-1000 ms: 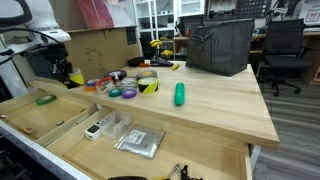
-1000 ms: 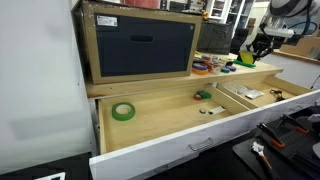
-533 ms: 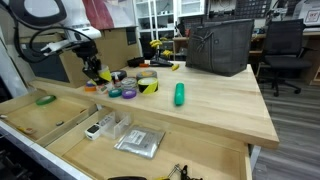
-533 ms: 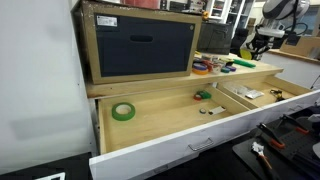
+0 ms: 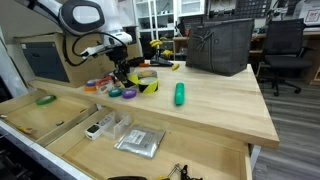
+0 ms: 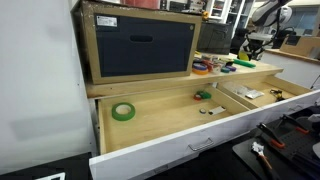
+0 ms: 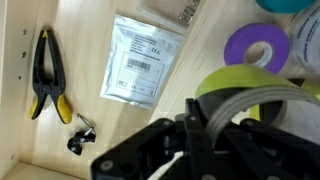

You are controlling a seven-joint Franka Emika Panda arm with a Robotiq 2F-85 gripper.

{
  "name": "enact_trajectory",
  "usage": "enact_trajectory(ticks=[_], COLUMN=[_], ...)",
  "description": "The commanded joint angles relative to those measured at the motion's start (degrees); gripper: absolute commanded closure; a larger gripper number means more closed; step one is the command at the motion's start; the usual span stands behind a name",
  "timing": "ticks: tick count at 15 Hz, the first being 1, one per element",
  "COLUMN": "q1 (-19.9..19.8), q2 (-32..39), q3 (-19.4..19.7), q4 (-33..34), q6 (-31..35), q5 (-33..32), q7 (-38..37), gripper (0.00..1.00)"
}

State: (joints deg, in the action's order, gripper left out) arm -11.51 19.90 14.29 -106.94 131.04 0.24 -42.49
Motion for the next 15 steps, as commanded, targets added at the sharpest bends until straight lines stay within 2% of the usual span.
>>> enact_trajectory(ticks=[1, 6, 15], q1=[-0.49, -1.81, -1.97], q2=[5.61, 10.46, 16.24], q3=[2.09, 3.43, 1.95], q4=[8.71, 14.17, 19.01], q6=[-5.62, -9.07, -7.74], q5=[0.65, 1.00, 4.70], q7=[-2.18, -3.49, -3.85], gripper=[0.99, 0.99, 0.99])
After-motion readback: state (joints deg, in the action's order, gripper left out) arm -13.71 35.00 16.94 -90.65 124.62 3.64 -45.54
